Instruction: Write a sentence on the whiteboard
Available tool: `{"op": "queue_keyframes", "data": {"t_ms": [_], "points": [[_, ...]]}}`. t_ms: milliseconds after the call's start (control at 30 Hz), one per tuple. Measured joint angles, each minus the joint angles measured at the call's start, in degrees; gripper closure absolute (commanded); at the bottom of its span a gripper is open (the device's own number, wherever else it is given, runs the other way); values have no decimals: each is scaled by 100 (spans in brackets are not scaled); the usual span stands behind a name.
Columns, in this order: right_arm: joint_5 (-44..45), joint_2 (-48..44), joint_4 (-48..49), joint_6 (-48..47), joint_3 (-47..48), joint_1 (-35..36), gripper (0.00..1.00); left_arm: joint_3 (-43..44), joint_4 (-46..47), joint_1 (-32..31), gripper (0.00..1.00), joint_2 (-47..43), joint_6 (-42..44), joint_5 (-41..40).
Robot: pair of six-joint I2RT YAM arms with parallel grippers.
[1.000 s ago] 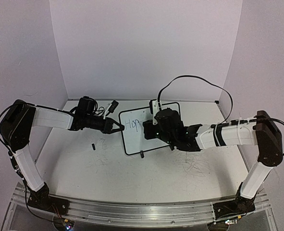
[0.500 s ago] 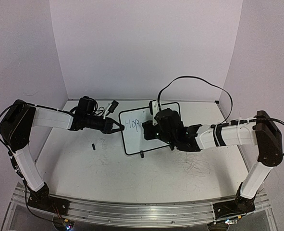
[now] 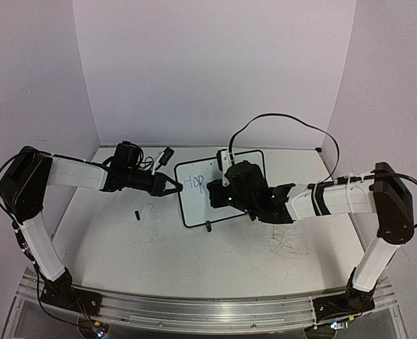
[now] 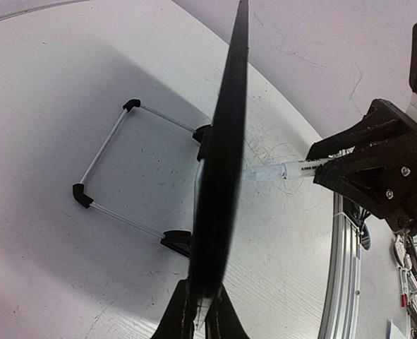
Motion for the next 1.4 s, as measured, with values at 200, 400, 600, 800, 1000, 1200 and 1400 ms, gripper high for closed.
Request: {"op": "queue_keyframes", "data": {"t_ms": [200, 400, 600, 800, 1000, 1200, 1400], "points": [[-85, -20, 76, -30, -37, 13, 100, 0, 0, 0, 100, 0, 2, 13], [-168, -395, 222, -56, -456, -162, 100, 0, 0, 0, 100, 0, 2, 22], [-269, -405, 359, -73, -463, -308, 100, 0, 0, 0, 100, 0, 2, 22], [-415, -405, 410, -138, -459, -302, 100, 0, 0, 0, 100, 0, 2, 22], [-437, -375, 420, -140, -459, -302, 100, 0, 0, 0, 100, 0, 2, 22], [-437, -288, 415, -138, -455, -302, 100, 0, 0, 0, 100, 0, 2, 18], [-401, -266, 417, -134, -426, -297, 100, 0, 0, 0, 100, 0, 2, 17]]}}
